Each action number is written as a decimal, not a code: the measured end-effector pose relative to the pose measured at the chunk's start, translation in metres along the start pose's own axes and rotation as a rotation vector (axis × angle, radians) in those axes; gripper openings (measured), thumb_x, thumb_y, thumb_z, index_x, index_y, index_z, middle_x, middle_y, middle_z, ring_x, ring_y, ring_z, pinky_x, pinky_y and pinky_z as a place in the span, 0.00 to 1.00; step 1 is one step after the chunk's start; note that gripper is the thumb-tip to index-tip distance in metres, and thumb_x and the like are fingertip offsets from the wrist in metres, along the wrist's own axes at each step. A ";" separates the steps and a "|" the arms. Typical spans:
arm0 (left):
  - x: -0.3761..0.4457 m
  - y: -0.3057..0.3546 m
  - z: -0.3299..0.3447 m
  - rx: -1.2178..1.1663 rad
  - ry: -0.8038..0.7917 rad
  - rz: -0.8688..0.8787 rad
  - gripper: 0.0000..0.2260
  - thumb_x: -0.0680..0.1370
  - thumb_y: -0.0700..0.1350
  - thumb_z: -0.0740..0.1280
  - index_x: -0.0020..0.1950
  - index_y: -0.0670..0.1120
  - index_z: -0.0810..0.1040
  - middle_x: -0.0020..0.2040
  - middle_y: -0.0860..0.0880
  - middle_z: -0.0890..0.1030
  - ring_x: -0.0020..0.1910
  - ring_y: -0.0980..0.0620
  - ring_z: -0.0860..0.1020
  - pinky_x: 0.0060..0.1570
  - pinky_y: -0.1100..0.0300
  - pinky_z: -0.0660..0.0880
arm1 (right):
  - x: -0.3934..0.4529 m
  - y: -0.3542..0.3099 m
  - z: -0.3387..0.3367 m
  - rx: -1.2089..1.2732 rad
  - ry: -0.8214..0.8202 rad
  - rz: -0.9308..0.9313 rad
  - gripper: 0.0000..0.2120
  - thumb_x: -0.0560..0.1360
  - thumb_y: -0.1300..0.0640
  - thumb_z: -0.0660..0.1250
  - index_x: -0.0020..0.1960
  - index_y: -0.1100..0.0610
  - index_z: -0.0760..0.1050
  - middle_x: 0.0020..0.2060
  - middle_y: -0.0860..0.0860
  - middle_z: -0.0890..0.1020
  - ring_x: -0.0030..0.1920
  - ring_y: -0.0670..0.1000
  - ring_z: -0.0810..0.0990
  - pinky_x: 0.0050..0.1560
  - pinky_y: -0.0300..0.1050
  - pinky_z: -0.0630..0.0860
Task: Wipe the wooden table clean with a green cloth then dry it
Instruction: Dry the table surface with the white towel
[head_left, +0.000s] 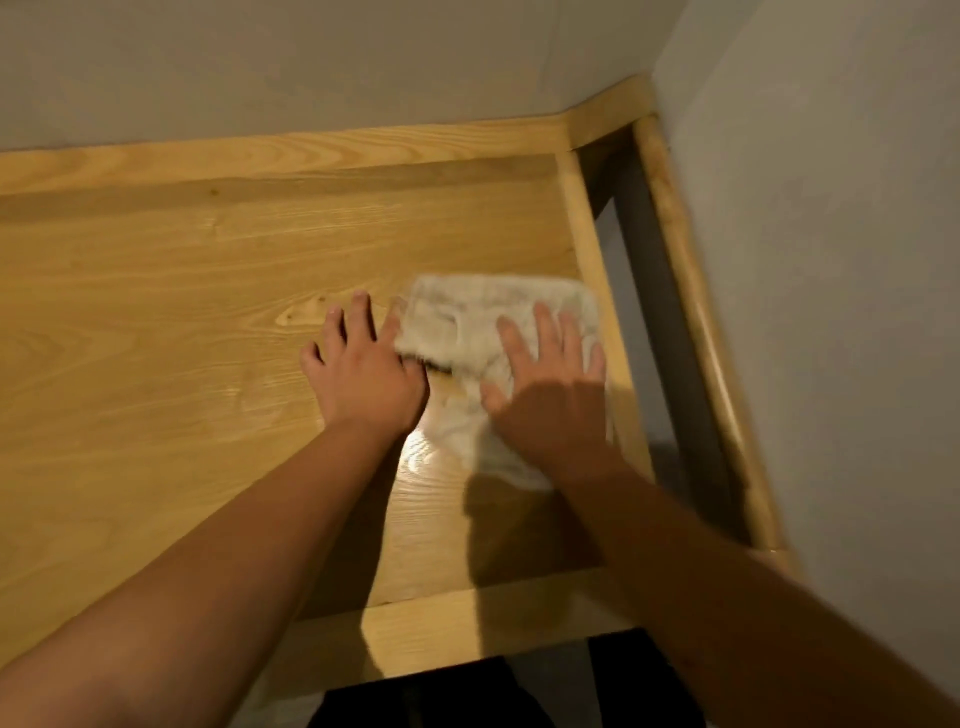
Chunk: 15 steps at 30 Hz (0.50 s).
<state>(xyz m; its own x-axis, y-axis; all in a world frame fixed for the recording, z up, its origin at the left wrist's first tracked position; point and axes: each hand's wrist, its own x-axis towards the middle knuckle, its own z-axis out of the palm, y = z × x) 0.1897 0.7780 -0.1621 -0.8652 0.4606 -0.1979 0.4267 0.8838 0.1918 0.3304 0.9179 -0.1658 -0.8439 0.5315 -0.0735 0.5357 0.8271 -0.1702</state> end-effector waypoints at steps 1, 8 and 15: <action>0.003 0.012 0.000 -0.009 -0.017 0.013 0.28 0.77 0.60 0.58 0.77 0.59 0.62 0.81 0.46 0.56 0.78 0.39 0.54 0.70 0.38 0.56 | -0.036 0.004 0.003 0.019 0.034 0.001 0.32 0.76 0.37 0.57 0.77 0.47 0.62 0.77 0.58 0.62 0.77 0.62 0.59 0.71 0.67 0.58; 0.006 0.062 0.025 0.070 -0.123 0.261 0.33 0.78 0.69 0.43 0.81 0.59 0.43 0.83 0.48 0.42 0.80 0.39 0.40 0.73 0.33 0.43 | -0.149 0.039 0.005 0.004 -0.090 0.001 0.38 0.74 0.28 0.55 0.79 0.45 0.57 0.78 0.56 0.59 0.78 0.62 0.55 0.74 0.65 0.52; 0.009 0.059 0.030 0.096 -0.141 0.287 0.40 0.78 0.65 0.59 0.80 0.58 0.37 0.82 0.48 0.39 0.79 0.39 0.36 0.72 0.33 0.40 | -0.010 0.057 -0.002 0.037 -0.071 -0.039 0.33 0.78 0.34 0.50 0.78 0.47 0.57 0.78 0.55 0.59 0.79 0.59 0.53 0.75 0.64 0.54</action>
<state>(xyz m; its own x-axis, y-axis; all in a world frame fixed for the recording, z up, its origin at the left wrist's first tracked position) 0.2151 0.8365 -0.1811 -0.6641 0.6929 -0.2808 0.6764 0.7168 0.1690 0.3692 0.9603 -0.1724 -0.8647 0.4839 -0.1349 0.5022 0.8389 -0.2099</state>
